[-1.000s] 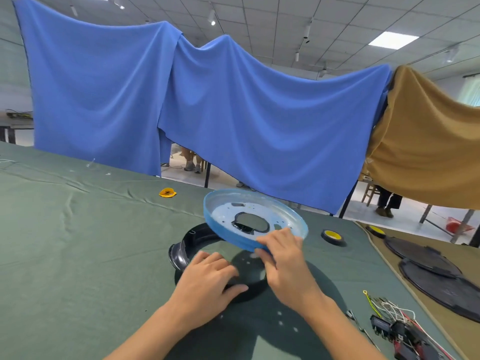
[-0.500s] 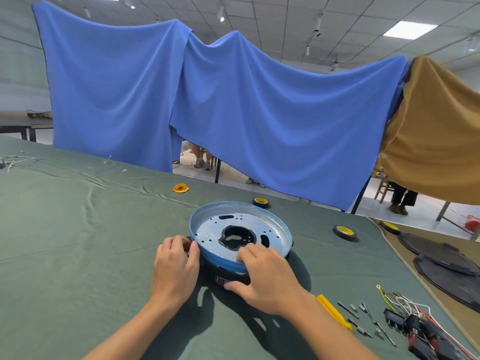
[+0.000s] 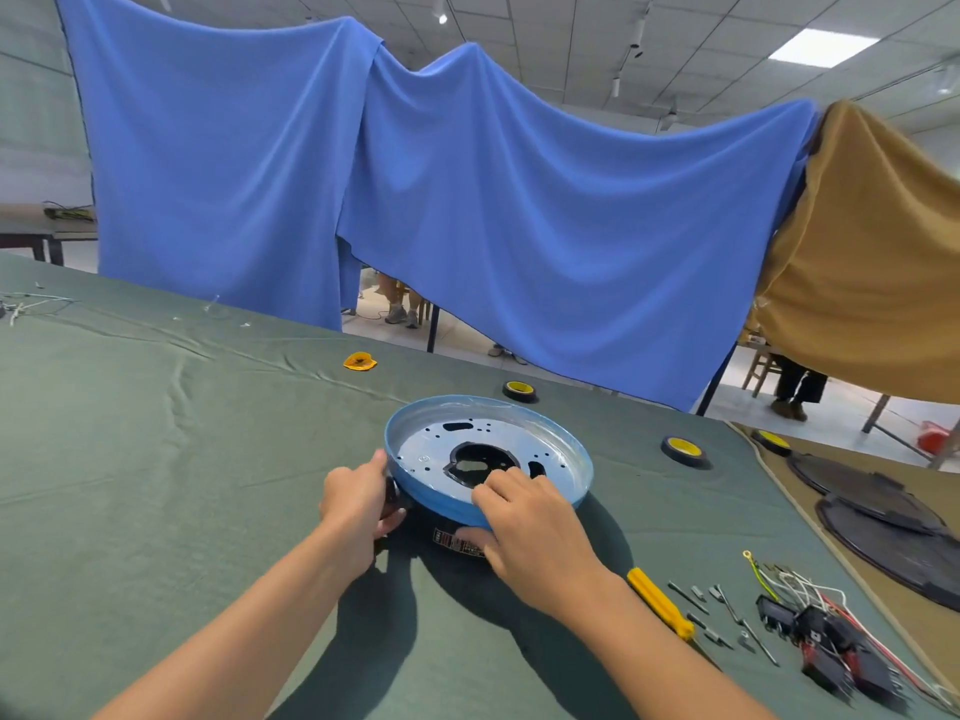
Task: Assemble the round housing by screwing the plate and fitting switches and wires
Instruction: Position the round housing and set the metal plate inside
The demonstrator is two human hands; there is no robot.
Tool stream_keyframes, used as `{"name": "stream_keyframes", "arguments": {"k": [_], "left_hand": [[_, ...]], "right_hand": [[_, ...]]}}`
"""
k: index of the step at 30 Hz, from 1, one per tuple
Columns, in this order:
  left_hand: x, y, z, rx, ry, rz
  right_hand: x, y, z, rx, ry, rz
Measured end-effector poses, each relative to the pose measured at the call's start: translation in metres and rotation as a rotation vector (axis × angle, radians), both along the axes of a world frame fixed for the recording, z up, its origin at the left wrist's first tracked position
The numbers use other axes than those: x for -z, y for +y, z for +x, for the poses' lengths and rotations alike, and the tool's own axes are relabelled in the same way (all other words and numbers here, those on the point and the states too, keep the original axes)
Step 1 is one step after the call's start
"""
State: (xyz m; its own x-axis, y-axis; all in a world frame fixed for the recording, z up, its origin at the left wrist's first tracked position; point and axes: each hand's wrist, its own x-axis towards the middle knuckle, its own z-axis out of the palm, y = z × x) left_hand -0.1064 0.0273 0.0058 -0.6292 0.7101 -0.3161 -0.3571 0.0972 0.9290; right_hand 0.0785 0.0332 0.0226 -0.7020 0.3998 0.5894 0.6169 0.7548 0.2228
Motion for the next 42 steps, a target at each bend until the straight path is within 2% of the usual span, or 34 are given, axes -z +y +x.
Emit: {"name": "stream_keyframes", "arguments": {"k": [3,5,7,11,13,17,19,21,26,29,32,36,38,39,40,42], "left_hand": [[-0.002,0.002,0.005,0.031,0.125,-0.021],[-0.006,-0.001,0.015,0.071,0.248,-0.045],[-0.011,-0.003,0.027,0.053,0.37,-0.05],[-0.034,-0.007,0.048,-0.163,0.456,0.228],[-0.048,-0.013,0.055,-0.256,0.662,0.399],[-0.06,-0.024,0.061,-0.392,1.262,0.623],[-0.063,-0.027,0.062,-0.46,1.553,0.676],[-0.063,-0.028,0.061,-0.499,1.683,0.735],[-0.054,-0.031,0.066,-0.407,1.884,0.832],[-0.043,-0.028,0.069,-0.312,2.011,0.808],[-0.037,-0.027,0.071,-0.233,2.129,0.768],[-0.035,-0.028,0.077,-0.071,2.287,0.755],[-0.036,-0.028,0.083,-0.007,2.368,0.74],[-0.036,-0.028,0.086,0.02,2.408,0.717],[-0.035,-0.028,0.088,0.045,2.446,0.69],[-0.032,-0.028,0.091,0.101,2.506,0.648]], "right_hand": [[-0.006,0.003,0.01,0.03,0.316,-0.007],[-0.014,0.003,0.017,0.062,0.631,-0.136],[-0.02,0.002,0.024,0.082,0.841,-0.246],[-0.025,-0.003,0.041,0.098,1.171,-0.431],[-0.029,-0.004,0.05,0.064,1.39,-0.513],[-0.036,-0.002,0.062,0.021,1.802,-0.708],[-0.031,0.0,0.061,0.057,1.92,-0.86],[-0.019,0.0,0.055,0.099,1.971,-1.019],[0.006,-0.001,0.035,0.214,1.983,-1.338],[0.018,0.0,0.032,0.343,1.817,-1.409],[0.02,0.001,0.043,0.497,1.397,-1.364],[0.008,-0.001,0.065,0.706,0.663,-1.144],[0.005,0.0,0.071,0.753,0.43,-1.001],[0.003,0.001,0.073,0.745,0.411,-0.95],[0.001,0.003,0.074,0.724,0.474,-0.919],[-0.006,0.008,0.078,0.618,0.822,-0.944]]}}
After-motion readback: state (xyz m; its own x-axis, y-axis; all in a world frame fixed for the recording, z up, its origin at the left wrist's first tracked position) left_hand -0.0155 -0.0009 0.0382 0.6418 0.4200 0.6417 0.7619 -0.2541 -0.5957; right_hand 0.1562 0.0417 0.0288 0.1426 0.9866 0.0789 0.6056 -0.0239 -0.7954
